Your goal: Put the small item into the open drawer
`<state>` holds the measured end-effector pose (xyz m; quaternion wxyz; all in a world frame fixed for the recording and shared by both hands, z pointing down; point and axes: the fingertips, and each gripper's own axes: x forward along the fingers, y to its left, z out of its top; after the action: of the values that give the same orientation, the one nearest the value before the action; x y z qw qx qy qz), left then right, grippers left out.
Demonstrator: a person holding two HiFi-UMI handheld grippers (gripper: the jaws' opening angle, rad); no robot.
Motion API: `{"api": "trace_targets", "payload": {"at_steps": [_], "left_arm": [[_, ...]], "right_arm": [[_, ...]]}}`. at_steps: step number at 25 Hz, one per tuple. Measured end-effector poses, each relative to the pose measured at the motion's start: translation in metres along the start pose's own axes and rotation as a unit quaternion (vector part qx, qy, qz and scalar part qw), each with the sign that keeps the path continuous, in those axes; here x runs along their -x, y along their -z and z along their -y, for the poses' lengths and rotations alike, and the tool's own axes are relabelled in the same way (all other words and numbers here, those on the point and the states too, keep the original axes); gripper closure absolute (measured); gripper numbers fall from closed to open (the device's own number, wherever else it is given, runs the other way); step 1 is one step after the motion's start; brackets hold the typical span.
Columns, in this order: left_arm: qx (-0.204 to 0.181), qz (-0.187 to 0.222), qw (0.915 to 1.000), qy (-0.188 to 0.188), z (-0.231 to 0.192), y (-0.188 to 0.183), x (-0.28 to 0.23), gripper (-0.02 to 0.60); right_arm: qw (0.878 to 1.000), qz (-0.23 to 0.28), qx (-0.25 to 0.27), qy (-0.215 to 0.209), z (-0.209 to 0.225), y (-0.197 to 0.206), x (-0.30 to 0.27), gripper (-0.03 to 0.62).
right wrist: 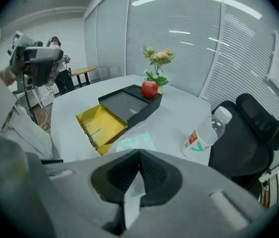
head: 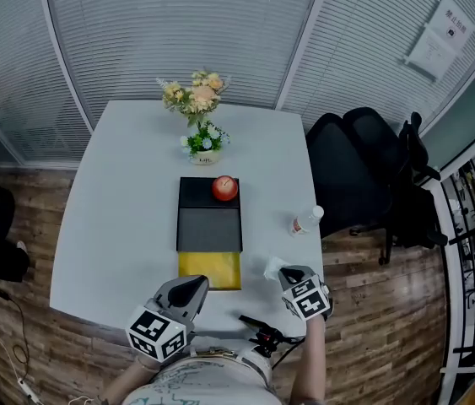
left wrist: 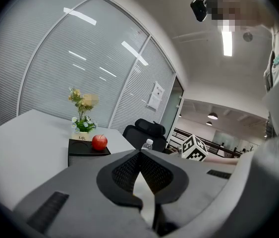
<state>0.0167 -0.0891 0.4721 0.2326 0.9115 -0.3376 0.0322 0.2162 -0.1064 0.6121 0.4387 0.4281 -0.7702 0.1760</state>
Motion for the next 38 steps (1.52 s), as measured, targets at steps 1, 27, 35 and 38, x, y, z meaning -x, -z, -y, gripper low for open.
{"api": "trace_targets", "payload": {"at_steps": [1, 27, 35, 38], "left_arm": [[0.000, -0.001, 1.0000, 0.001, -0.001, 0.000, -0.001, 0.584], [0.019, -0.017, 0.9996, 0.007, -0.009, 0.009, 0.000, 0.584], [0.022, -0.020, 0.9995, 0.009, -0.008, 0.010, 0.002, 0.584], [0.024, -0.021, 0.9995, 0.008, -0.009, 0.012, 0.004, 0.584]], "right_arm": [[1.000, 0.002, 0.003, 0.002, 0.001, -0.004, 0.004, 0.591], [0.999, 0.009, 0.018, 0.030, 0.008, -0.042, 0.048, 0.591], [0.999, 0.016, 0.017, 0.023, 0.004, -0.047, 0.050, 0.592], [0.999, 0.017, 0.021, 0.019, 0.000, -0.049, 0.050, 0.591]]}}
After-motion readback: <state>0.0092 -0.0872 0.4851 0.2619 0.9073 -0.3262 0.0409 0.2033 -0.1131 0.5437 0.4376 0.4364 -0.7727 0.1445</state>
